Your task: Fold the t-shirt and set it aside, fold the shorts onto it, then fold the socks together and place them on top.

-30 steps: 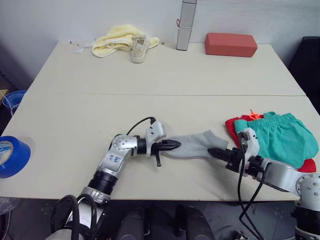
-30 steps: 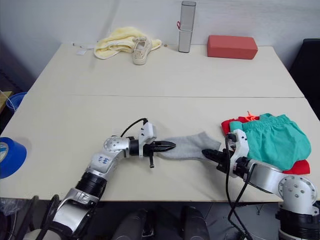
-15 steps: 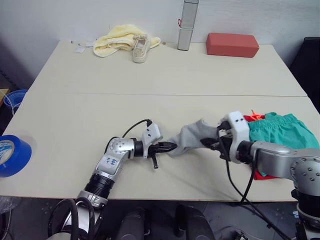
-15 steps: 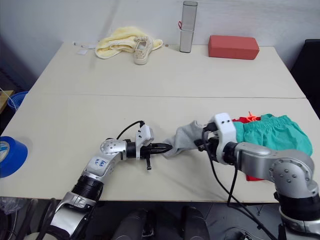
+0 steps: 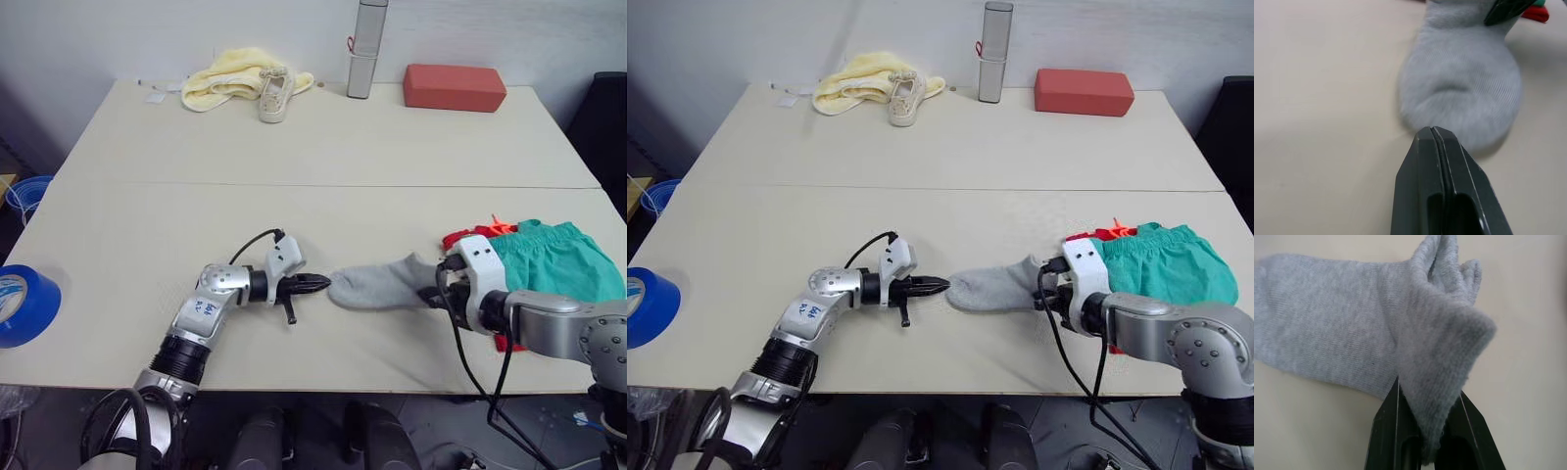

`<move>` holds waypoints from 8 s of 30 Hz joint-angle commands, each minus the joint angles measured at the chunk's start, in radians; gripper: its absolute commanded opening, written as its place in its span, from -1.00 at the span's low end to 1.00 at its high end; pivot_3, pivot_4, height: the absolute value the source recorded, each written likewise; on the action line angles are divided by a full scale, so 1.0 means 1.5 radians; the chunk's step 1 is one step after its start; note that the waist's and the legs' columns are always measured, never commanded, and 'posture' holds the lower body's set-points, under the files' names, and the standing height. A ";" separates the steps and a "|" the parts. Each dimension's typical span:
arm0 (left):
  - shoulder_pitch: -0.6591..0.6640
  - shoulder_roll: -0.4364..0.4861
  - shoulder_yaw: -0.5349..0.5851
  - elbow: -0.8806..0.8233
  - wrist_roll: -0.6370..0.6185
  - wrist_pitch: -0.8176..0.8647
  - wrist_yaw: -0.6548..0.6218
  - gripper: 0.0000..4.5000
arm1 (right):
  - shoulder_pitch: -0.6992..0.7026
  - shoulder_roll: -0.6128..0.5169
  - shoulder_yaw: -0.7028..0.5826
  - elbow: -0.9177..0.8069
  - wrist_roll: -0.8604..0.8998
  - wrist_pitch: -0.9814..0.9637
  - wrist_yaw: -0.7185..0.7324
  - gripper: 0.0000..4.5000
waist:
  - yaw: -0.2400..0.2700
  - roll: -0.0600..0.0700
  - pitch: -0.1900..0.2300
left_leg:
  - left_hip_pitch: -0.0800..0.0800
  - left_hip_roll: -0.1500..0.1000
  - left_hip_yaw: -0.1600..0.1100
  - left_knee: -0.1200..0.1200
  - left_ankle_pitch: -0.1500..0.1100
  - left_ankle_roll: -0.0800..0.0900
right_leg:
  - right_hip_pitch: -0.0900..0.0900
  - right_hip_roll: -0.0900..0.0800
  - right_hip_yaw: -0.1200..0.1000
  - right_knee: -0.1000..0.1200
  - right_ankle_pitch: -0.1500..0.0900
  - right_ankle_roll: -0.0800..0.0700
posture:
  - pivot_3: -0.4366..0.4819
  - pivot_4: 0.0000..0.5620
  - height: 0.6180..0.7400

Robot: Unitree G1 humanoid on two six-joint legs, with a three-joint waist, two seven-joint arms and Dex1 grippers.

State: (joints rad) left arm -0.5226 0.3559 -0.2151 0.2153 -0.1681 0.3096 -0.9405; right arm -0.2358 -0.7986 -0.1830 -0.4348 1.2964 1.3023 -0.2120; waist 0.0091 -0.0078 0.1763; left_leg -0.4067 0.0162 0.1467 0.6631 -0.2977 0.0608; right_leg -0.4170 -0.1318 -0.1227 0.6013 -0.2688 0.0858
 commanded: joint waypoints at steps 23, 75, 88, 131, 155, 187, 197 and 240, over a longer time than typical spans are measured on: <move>-0.106 -0.153 -0.117 0.089 0.071 -0.024 0.079 -1.00 | 0.029 0.048 -0.025 -0.045 -0.106 -0.014 0.091 -0.99 | 0.009 0.000 0.000 | 0.000 0.000 0.000 0.000 0.000 0.001 | 0.000 0.001 0.000 0.000 0.000 0.000 | -0.05 -0.47 1.00; -0.041 -0.070 -0.039 0.023 0.041 0.128 0.078 -1.00 | -0.128 0.192 0.180 -0.125 -0.270 0.035 0.216 -0.63 | -0.009 0.000 0.000 | 0.001 0.000 -0.001 0.000 0.000 0.000 | 0.000 0.000 0.000 0.000 0.000 0.000 | -0.05 -0.47 1.00; -0.018 -0.059 -0.007 -0.004 -0.016 0.120 0.025 -1.00 | -0.054 0.088 0.123 -0.064 -0.322 -0.235 0.542 0.27 | -0.007 0.000 0.000 | 0.001 0.000 0.000 0.000 0.000 0.000 | 0.001 0.000 -0.001 0.000 0.000 0.000 | -0.05 -0.47 1.00; -0.007 0.074 0.136 -0.152 -0.209 0.149 -0.068 -1.00 | -0.041 0.251 0.236 0.101 -0.637 -0.672 0.643 -0.97 | -0.007 0.001 0.001 | 0.001 0.000 0.000 0.000 0.000 -0.003 | -0.001 0.001 0.000 0.005 0.000 -0.001 | -0.05 -0.47 1.00; 0.003 -0.010 0.033 0.009 -0.026 0.015 0.080 -1.00 | 0.028 0.229 0.222 0.242 -0.697 -0.801 0.721 -0.97 | -0.008 0.000 0.002 | 0.002 0.000 0.000 0.001 0.000 -0.002 | 0.001 0.000 -0.001 0.003 0.000 0.000 | -0.05 -0.47 1.00; -0.061 -0.063 0.077 0.097 -0.073 -0.171 -0.011 -1.00 | 0.025 0.205 0.157 0.169 -0.550 -0.674 0.782 -0.97 | -0.007 0.000 0.002 | 0.002 -0.001 0.000 0.002 0.001 -0.002 | 0.002 0.000 -0.002 0.003 0.000 0.000 | -0.05 -0.47 1.00; -0.039 0.015 0.106 0.081 -0.111 -0.203 -0.148 -1.00 | -0.067 0.098 0.106 0.199 -0.413 -0.250 0.689 0.21 | -0.006 0.000 0.002 | 0.002 0.000 -0.002 0.001 0.000 -0.003 | 0.001 -0.002 -0.002 0.003 -0.001 -0.002 | -0.05 -0.47 1.00; -0.013 -0.004 0.119 0.072 -0.116 -0.229 -0.130 -1.00 | -0.237 0.348 -0.140 0.272 -0.280 0.140 0.510 -1.00 | -0.025 0.001 0.000 | 0.001 0.000 -0.001 0.000 0.000 -0.003 | 0.000 -0.001 -0.003 0.007 -0.001 -0.002 | -0.05 -0.47 1.00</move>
State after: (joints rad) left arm -0.5378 0.3552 -0.0603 0.3904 -0.2938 -0.0599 -1.1470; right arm -0.5862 -0.2526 -0.3358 0.0561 0.8183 1.5105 0.5338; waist -0.0277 -0.0063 0.1769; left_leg -0.4067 0.0163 0.1454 0.6639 -0.2976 0.0569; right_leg -0.4180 -0.1330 -0.1269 0.6110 -0.2700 0.0828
